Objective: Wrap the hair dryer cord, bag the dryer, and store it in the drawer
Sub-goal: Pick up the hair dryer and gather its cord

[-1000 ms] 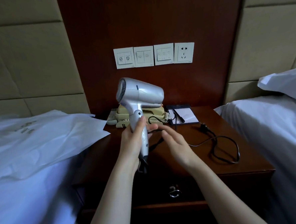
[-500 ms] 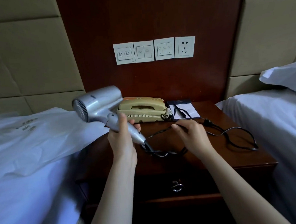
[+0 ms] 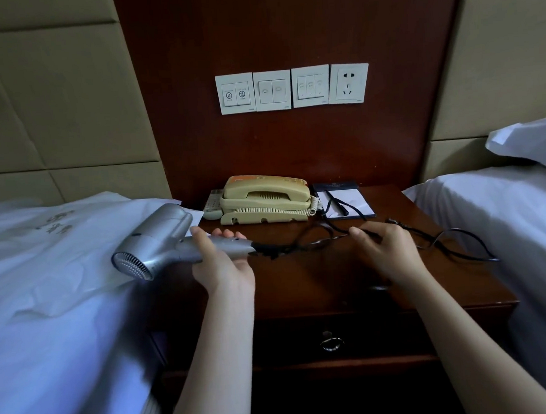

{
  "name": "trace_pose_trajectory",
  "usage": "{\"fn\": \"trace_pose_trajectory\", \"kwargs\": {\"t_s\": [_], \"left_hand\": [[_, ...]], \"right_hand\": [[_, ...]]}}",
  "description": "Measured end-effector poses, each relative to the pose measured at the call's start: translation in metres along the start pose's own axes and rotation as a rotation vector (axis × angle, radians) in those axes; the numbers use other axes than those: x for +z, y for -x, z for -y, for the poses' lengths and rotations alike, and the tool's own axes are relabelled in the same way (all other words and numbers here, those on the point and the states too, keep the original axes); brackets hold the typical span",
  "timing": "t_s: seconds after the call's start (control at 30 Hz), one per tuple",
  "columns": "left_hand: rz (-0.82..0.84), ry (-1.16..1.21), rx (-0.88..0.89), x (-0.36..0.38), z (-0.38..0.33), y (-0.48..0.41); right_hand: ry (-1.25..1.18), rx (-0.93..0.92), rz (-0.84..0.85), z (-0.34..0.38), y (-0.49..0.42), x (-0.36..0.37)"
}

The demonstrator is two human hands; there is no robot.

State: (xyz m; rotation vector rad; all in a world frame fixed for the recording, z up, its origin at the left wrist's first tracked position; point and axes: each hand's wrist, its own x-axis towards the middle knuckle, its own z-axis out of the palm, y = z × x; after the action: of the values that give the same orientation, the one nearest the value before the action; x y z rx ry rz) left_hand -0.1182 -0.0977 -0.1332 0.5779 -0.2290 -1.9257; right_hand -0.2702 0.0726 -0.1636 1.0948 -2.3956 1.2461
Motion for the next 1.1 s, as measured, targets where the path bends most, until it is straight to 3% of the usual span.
{"fn": "trace_pose_trajectory", "kwargs": {"t_s": [0.13,0.4,0.57,0.63,0.7,0.8,0.93,1.1], "left_hand": [[0.002,0.008,0.048,-0.005,-0.013,-0.011],[0.077,-0.01,0.111,-0.006,-0.006,-0.007],[0.137,0.004,0.078,-0.005,0.008,0.003],[0.146,0.005,0.087,-0.001,0.01,0.007],[0.144,0.017,0.104,0.003,0.01,0.011],[0.137,0.037,0.159,0.008,0.009,0.015],[0.129,0.009,0.178,0.008,0.011,0.019],[0.133,-0.017,0.159,0.005,0.011,0.017]], "right_hand": [[0.077,0.079,-0.081,-0.017,0.001,-0.015],[0.565,-0.064,0.133,-0.003,0.007,0.0],[0.634,-0.312,0.314,0.044,0.016,0.012],[0.402,-0.305,0.515,0.066,0.022,0.013],[-0.072,-0.122,0.678,0.085,0.029,0.01],[-0.479,-0.041,0.635,0.09,0.037,0.018],[-0.654,-0.047,0.469,0.086,0.04,0.036],[-0.645,-0.048,0.355,0.086,0.04,0.042]]}}
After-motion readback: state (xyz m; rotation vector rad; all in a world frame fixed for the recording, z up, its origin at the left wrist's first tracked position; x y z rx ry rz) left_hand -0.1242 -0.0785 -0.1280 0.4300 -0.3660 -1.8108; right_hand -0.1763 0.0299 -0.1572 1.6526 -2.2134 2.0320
